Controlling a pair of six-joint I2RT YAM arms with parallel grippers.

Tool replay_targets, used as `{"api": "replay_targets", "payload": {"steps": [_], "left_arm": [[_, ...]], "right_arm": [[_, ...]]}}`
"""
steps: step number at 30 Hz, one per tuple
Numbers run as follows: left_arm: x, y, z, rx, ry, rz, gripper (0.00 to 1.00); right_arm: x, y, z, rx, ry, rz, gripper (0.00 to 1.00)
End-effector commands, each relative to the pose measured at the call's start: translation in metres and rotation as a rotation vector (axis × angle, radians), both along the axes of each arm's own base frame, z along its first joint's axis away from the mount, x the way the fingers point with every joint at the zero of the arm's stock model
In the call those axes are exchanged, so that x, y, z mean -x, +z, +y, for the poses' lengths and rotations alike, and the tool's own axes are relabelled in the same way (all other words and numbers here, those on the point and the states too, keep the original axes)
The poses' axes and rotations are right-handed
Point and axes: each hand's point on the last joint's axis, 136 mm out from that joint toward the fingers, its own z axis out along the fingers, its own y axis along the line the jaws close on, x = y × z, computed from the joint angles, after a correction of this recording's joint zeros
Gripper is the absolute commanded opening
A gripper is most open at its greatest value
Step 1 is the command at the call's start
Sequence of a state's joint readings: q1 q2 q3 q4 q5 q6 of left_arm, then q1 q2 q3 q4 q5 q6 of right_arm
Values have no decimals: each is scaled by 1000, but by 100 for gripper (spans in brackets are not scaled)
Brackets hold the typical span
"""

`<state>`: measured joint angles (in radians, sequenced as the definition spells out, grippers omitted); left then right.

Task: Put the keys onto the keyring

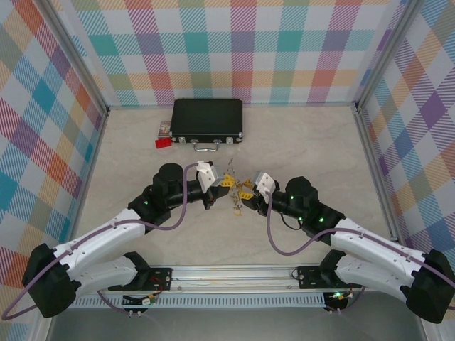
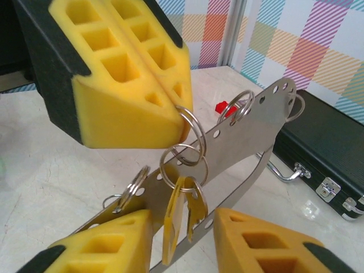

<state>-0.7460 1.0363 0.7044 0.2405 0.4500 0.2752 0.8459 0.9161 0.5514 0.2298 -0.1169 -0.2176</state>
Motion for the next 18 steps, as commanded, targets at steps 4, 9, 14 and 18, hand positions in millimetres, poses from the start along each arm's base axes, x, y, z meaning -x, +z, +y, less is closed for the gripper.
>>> {"api": "replay_targets", "payload": {"steps": [4, 9, 14, 18], "left_arm": [[14, 24, -1, 99, -52, -40, 0], [15, 27, -2, 118, -54, -45, 0], [14, 34, -1, 165, -41, -55, 0], [14, 41, -3, 207, -49, -55, 0]], "right_arm": [[2, 10, 7, -39, 23, -15, 19], [4, 12, 5, -47, 29, -24, 4], [7, 7, 6, -33, 45, -16, 0], [9, 2, 8, -19, 63, 3, 0]]}}
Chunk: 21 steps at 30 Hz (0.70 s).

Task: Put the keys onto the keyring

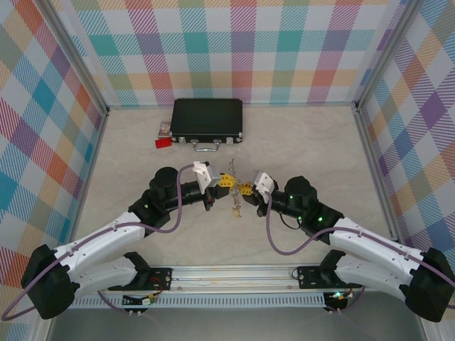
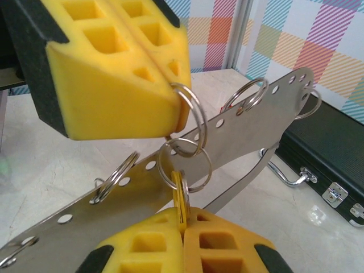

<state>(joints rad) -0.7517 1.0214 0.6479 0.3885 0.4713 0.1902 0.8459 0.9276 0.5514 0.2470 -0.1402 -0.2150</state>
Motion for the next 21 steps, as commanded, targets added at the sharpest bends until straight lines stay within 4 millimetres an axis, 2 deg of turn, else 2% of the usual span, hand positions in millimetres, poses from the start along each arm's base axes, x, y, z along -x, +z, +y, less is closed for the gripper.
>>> {"api": "replay_targets", "payload": {"steps": [1, 4, 11, 13, 16, 21], "left_arm": [[8, 32, -2, 116, -32, -59, 0], [9, 36, -2, 145, -37, -60, 0], [9, 31, -6, 132, -44, -52, 0], [8, 29, -5, 130, -36, -54, 0], [5, 27, -3, 117, -14, -61, 0], [4, 22, 0, 88, 5, -83, 0]], "right_arm": [[7, 0, 5, -6, 42, 4, 0], [8, -3, 7, 4, 53, 13, 0], [6, -5, 8, 17, 52, 19, 4], [6, -5, 6, 17, 44, 18, 14], [2, -4, -2, 13, -8, 24, 20], [5, 8, -18, -42, -54, -49, 21]]}}
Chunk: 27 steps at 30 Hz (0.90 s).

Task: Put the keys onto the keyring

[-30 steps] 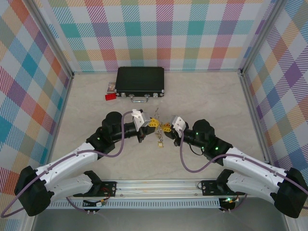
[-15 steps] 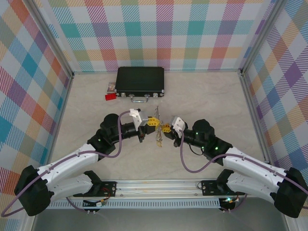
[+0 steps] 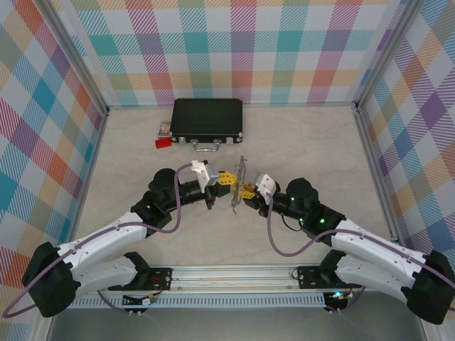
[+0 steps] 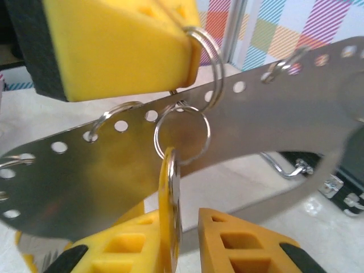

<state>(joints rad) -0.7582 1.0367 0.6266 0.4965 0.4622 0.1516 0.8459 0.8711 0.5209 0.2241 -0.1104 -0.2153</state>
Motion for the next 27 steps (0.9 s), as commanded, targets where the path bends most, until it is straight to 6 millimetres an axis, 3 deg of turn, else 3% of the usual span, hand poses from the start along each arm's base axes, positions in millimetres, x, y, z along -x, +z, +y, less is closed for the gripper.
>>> {"api": "replay_targets", "payload": {"steps": [1, 8, 27], "left_arm": [[6, 12, 4, 20, 5, -70, 0], [9, 3, 5, -20, -2, -62, 0], [14, 0, 6, -40, -22, -65, 0]], "right_arm": [[5, 13, -9, -55, -20, -64, 21], [17, 30, -6, -95, 54, -162, 21], [13, 68, 7, -170, 120, -143, 21]]}}
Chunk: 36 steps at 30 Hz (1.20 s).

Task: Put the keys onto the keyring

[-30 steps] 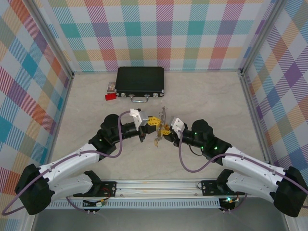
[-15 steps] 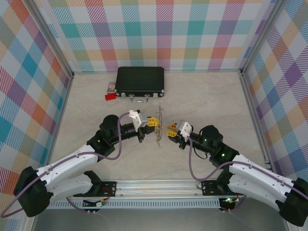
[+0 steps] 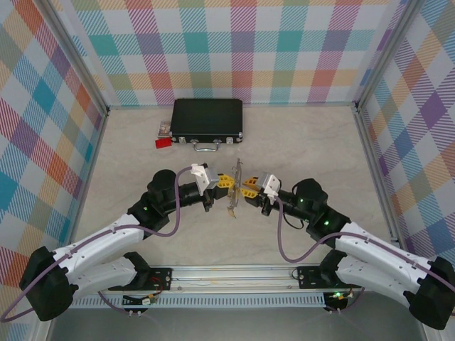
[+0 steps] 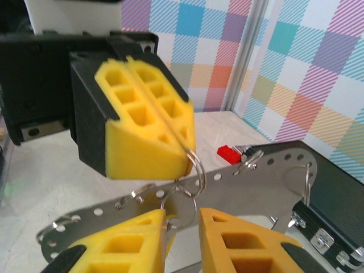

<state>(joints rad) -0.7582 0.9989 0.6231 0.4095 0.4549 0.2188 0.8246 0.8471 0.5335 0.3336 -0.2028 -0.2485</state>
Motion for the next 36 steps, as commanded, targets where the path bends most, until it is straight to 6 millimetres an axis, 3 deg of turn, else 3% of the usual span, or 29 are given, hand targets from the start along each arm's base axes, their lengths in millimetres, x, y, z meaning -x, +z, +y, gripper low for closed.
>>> {"api": "replay_targets", "payload": {"steps": [1, 28, 36], "left_arm": [[10, 9, 1, 20, -28, -40, 0], [16, 12, -2, 28, -67, -39, 0], [16, 11, -2, 27, -65, -37, 0]], "right_arm": [[6, 28, 4, -68, 56, -18, 21], [4, 20, 15, -56, 134, 62, 17], [5, 18, 16, -51, 142, 67, 3]]}}
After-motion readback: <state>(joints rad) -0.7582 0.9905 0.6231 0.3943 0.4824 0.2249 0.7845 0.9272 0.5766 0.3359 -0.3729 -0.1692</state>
